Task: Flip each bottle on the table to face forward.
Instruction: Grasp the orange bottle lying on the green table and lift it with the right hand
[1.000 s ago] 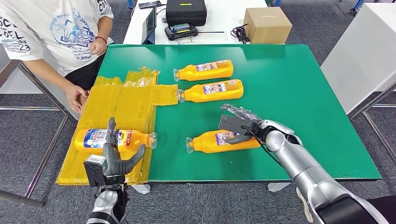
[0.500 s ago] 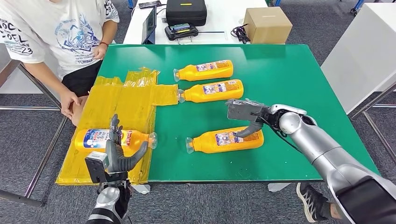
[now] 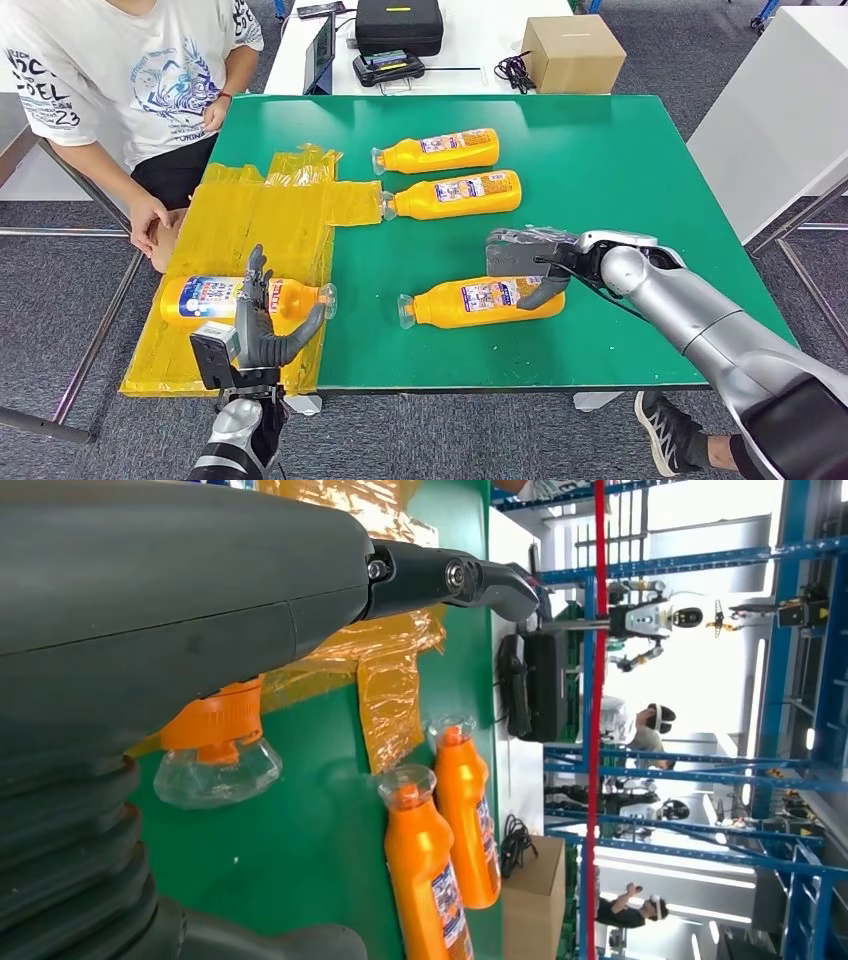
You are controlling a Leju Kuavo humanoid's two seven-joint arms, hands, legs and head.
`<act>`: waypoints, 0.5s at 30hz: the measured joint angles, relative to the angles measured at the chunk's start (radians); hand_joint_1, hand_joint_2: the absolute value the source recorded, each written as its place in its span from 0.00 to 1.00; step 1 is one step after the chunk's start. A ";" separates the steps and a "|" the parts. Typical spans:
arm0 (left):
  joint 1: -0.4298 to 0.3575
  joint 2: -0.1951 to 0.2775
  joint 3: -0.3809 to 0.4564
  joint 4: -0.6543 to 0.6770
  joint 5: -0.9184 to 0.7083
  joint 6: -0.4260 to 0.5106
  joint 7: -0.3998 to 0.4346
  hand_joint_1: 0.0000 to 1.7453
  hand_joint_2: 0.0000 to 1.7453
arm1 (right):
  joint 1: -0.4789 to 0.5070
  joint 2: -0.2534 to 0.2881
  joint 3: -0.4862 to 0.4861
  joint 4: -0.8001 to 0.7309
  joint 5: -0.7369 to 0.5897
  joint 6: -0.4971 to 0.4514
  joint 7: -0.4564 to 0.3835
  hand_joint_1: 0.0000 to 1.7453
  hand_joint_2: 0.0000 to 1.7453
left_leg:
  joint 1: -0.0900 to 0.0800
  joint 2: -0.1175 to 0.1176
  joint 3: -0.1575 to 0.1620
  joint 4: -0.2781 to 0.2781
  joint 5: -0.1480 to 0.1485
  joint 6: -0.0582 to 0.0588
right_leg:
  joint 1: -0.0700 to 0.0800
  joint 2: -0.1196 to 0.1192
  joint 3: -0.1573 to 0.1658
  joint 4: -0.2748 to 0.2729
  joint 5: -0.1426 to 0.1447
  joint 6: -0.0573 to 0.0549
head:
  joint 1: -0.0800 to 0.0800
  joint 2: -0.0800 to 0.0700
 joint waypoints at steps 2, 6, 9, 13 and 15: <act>-0.003 -0.002 0.000 0.006 0.000 -0.002 0.000 0.00 1.00 | 0.000 -0.002 0.019 0.000 -0.003 -0.002 0.001 0.00 1.00 | 0.000 0.000 0.000 0.000 0.000 0.000 | 0.000 0.000 0.000 0.000 0.000 0.000 | 0.000 0.000; -0.009 -0.007 -0.002 0.019 0.000 -0.010 0.000 0.00 1.00 | 0.001 -0.002 0.051 0.000 -0.004 -0.013 0.003 0.00 1.00 | 0.000 0.000 0.000 0.000 0.000 0.000 | 0.000 0.000 0.000 0.000 0.000 0.000 | 0.000 0.000; -0.015 -0.010 -0.002 0.028 0.001 -0.011 0.000 0.00 1.00 | 0.004 0.001 0.070 0.003 -0.002 -0.035 0.002 0.00 1.00 | 0.000 0.000 0.000 0.000 0.000 0.000 | 0.000 0.000 0.000 0.000 0.000 0.000 | 0.000 0.000; -0.018 -0.014 -0.003 0.039 0.003 -0.013 0.000 0.00 1.00 | 0.012 0.013 0.095 0.016 0.016 -0.074 -0.004 0.00 1.00 | 0.000 0.000 0.000 0.000 0.000 0.000 | 0.000 0.000 0.000 0.000 0.000 0.000 | 0.000 0.000; -0.018 -0.015 -0.003 0.043 0.005 -0.018 0.000 0.00 1.00 | 0.018 0.024 0.109 0.032 0.032 -0.094 -0.006 0.00 1.00 | 0.000 0.000 0.000 0.000 0.000 0.000 | 0.000 0.000 0.000 0.000 0.000 0.000 | 0.000 0.000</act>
